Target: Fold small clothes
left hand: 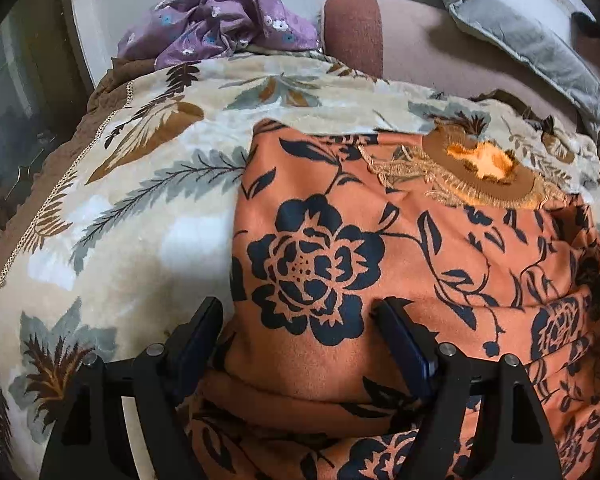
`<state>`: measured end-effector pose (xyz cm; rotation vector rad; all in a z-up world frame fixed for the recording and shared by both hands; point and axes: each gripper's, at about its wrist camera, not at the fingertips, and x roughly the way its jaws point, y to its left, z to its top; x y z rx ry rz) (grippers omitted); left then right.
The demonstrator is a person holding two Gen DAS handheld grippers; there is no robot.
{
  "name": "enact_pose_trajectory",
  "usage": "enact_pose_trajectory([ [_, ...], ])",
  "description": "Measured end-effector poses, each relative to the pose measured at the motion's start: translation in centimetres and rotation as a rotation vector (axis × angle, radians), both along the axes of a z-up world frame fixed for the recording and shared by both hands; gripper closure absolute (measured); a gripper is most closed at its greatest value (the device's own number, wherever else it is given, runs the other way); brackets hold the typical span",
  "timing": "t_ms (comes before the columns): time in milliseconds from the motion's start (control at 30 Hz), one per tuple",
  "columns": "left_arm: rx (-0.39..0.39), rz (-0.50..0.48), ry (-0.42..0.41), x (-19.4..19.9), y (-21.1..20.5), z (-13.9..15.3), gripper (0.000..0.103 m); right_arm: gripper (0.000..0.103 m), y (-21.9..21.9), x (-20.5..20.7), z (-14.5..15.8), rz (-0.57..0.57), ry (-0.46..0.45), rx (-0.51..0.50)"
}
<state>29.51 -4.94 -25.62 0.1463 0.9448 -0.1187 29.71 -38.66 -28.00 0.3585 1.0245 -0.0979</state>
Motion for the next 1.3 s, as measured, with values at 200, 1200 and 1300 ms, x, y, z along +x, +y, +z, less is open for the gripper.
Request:
enact_pose_trajectory([
  [200,-0.023,-0.020,0.016,0.2,-0.2,-0.1,0.022,0.091,-1.8,1.1,-1.6,-0.055,0.030,-0.007],
  [1200,0.011,-0.026,0.016,0.1,-0.4,-0.7,0.020,0.090,-0.8,1.2,-2.3,0.000,0.089,0.105],
  [1300,0.012,-0.028,0.016,0.1,-0.4,-0.7,0.020,0.090,-0.9,1.0,-2.0,-0.017,0.063,0.118],
])
